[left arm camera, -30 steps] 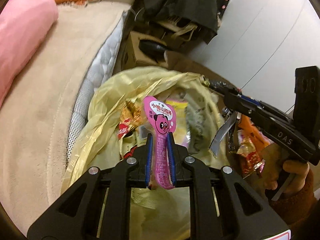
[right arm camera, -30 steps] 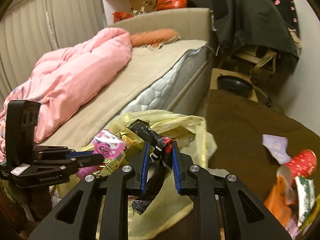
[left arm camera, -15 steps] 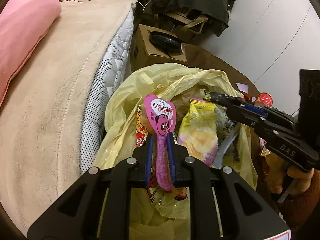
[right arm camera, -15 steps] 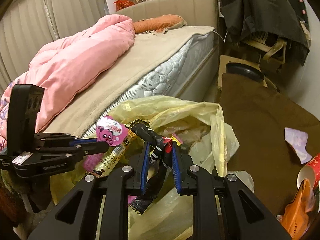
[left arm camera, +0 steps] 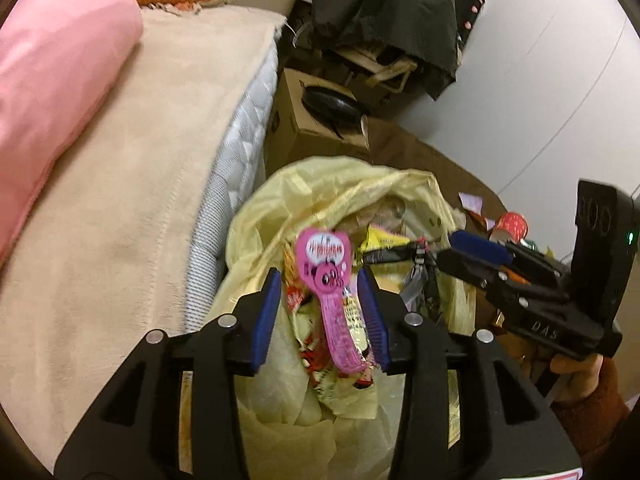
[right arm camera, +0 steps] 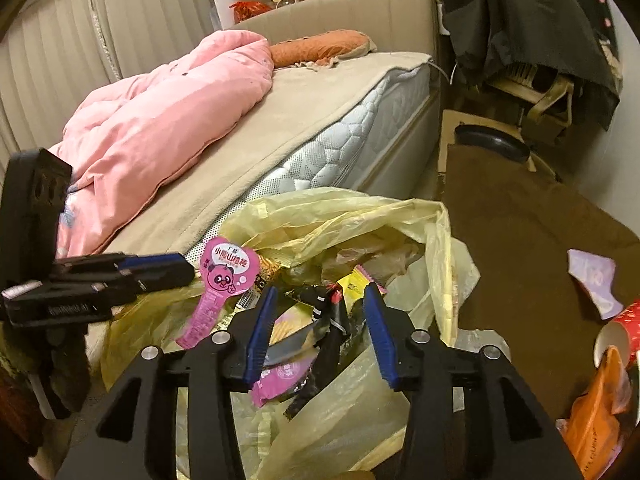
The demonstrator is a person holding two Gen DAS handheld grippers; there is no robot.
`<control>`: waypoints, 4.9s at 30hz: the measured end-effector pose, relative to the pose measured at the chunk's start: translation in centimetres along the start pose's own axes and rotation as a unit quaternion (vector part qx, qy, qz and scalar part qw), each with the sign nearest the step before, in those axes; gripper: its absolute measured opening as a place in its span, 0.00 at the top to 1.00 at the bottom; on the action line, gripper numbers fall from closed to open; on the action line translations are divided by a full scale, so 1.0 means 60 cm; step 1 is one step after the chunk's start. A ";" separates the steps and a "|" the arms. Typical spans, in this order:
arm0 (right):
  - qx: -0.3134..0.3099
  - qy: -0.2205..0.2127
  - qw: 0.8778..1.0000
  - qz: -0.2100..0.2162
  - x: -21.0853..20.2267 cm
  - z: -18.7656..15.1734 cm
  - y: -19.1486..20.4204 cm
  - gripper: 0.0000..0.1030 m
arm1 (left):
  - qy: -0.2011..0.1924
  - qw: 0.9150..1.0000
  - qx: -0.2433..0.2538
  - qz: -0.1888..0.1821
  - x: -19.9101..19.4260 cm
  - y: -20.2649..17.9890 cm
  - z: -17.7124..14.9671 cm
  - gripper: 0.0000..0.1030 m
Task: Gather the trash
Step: 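Open both tools over the bag, dropping the card and wrapper, then grasp a lilac wrapper with the left tool while the right tool grasps the red paper cup, then carry the lilac wrapper and red cup over the yellow trash bag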
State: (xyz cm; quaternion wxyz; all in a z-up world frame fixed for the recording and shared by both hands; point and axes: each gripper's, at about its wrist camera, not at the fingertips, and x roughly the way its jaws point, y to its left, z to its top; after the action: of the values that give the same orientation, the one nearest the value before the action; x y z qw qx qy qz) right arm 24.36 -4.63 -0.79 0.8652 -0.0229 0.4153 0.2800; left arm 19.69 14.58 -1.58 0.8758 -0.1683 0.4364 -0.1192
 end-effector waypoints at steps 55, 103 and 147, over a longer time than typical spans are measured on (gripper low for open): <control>0.192 -0.102 0.935 -0.280 -0.344 -0.289 -0.370 0.37 | 0.144 0.985 0.074 -0.058 0.420 -0.432 0.106 0.97; 0.059 -0.115 0.982 -0.134 -0.357 -0.059 -0.270 0.96 | -0.005 0.992 0.103 -0.070 0.025 -0.344 -0.020 0.99; -0.042 0.009 0.998 0.041 -0.028 0.002 0.043 0.96 | 0.025 0.996 -0.042 0.075 -0.014 0.014 -0.065 0.99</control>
State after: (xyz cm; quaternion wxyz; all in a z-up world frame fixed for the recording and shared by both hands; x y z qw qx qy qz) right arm 22.32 -3.22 1.01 0.8477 -0.0449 0.4113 0.3318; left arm 16.11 14.90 -3.51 0.8633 -0.1689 0.4740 -0.0392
